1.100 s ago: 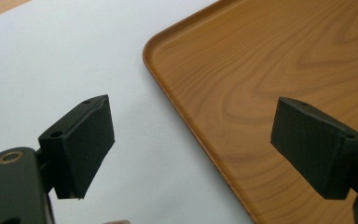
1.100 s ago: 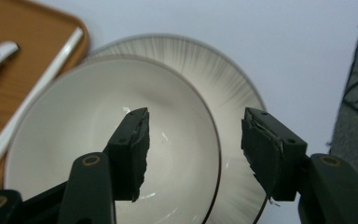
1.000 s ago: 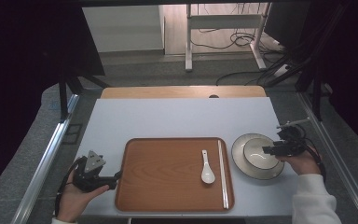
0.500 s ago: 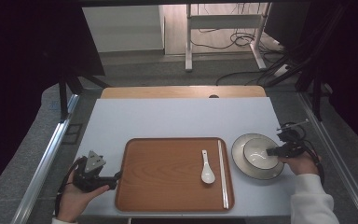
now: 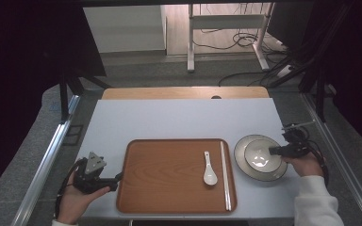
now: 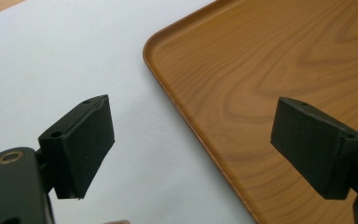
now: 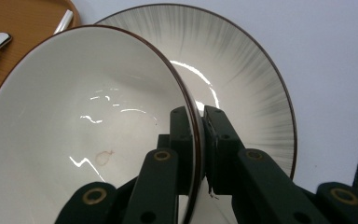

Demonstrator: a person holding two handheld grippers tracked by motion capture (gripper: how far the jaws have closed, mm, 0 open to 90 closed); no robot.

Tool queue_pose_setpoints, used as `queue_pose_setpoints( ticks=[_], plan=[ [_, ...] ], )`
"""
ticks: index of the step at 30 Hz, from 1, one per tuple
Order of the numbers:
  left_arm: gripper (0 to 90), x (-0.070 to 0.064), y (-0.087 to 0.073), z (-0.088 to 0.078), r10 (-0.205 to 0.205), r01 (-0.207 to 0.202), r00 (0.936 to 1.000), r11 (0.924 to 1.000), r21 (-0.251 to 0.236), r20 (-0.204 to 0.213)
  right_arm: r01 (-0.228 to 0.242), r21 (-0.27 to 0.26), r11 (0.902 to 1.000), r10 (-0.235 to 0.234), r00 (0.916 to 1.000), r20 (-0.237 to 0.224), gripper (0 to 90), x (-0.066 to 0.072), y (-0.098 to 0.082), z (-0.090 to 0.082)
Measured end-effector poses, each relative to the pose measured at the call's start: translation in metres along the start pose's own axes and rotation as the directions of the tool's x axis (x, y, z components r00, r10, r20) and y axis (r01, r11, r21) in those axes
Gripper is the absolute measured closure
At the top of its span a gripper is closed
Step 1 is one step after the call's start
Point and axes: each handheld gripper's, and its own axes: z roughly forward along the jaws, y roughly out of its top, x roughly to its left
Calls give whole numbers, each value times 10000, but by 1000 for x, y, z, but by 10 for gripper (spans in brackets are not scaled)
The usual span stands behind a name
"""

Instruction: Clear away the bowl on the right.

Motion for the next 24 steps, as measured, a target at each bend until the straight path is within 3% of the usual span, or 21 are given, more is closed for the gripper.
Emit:
queue_pose_setpoints(
  ticks=[3,6,12,24],
  plan=[
    [129,1,0,-1,58,-58,10000,10000,37,-6,35,-156,9999,-33,10000,85,827,2,1,-3],
    [129,1,0,0,20,-20,10000,10000,40,-7,86,-383,9992,-91,9999,-122,827,4,2,-8],
    [129,1,0,-1,52,-52,10000,10000,27,-16,621,-693,9957,-644,9974,-318,827,22,9,-18],
    [129,1,0,0,68,-68,10000,10000,51,-2,1468,-1209,9817,-1617,9790,-1243,827,61,23,-21]
  ],
)
